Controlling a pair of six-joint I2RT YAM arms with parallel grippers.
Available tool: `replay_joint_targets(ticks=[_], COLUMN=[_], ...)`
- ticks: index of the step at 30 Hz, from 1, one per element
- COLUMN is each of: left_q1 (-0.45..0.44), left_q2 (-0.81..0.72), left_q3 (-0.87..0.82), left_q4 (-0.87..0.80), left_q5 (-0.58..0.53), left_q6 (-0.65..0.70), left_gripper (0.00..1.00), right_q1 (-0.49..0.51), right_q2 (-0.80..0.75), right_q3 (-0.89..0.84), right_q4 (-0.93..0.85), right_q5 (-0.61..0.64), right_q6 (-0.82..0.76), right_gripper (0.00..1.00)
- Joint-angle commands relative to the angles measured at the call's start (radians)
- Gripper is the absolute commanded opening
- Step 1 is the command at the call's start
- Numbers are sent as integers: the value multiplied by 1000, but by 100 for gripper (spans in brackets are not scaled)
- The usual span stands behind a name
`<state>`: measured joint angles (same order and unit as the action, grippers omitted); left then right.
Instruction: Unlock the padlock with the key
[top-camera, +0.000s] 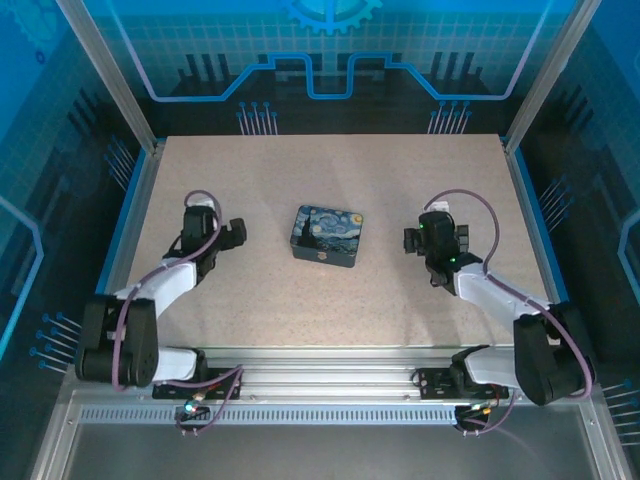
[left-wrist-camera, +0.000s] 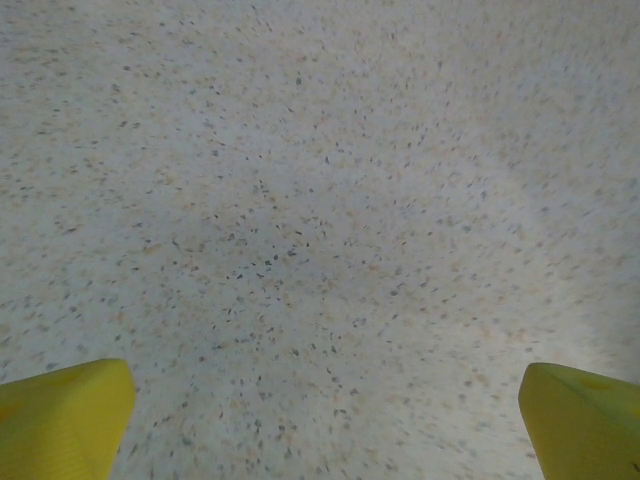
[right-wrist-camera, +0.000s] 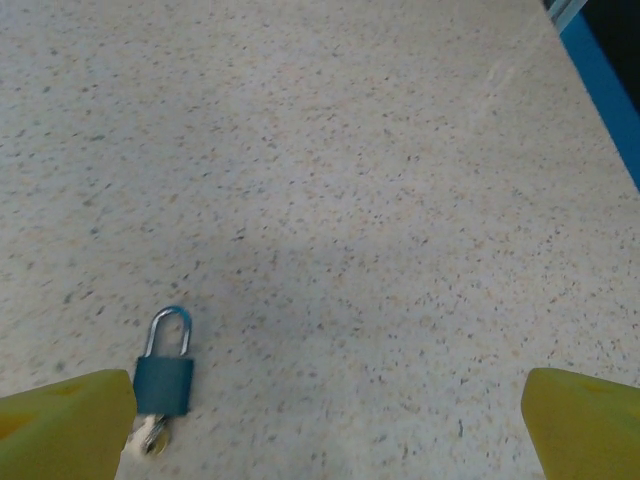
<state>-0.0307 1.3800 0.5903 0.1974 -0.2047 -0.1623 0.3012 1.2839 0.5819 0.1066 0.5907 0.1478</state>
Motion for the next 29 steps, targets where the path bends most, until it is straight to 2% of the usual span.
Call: replay_joint_targets(ticks=[1,3,4,5,7,8,10,11,13,15,18,23,29], left_q1=[9,11,11,4,6,8,8,6,-4,-16,-17,-18,-20], left_q2=[74,128,137,182,156,166,163,169,167,169,171,171,171], left_q3=[-68,-176,-216,-243,-204,-212,-212,-215,-214,-221,-222,-222,-222], left_q4=[384,635,690,818,687,731,719,736,734,746,753,754,755], left_q5=[-51,-35,-1,-9,8,14,14,9,-20,-52,-58,-59,-62], left_q6=[112,122,126,149,139,144,144,147,151,158,156,158,158], left_gripper=[99,99,99,99,99,99,99,99,99,99,99,99,99], right_q1=[-15,-18,-21,-22,-62,-99,-206,-238,-229,-184,-221,-231,-228], right_q2=[62,106,115,117,124,142,200,234,214,218,219,222,222], right_q3=[-89,-91,-90,-99,-146,-163,-160,-181,-168,-178,-163,-153,-154], right_q4=[382,435,443,464,575,620,643,731,670,703,674,656,659], right_q5=[17,4,-34,-67,-227,-304,-402,-439,-379,-302,-398,-461,-465], right_q6=[-85,-124,-151,-180,-239,-231,-130,-126,-110,-131,-122,-138,-144], right_gripper=[100,100,100,100,100,100,100,100,100,100,100,100,100])
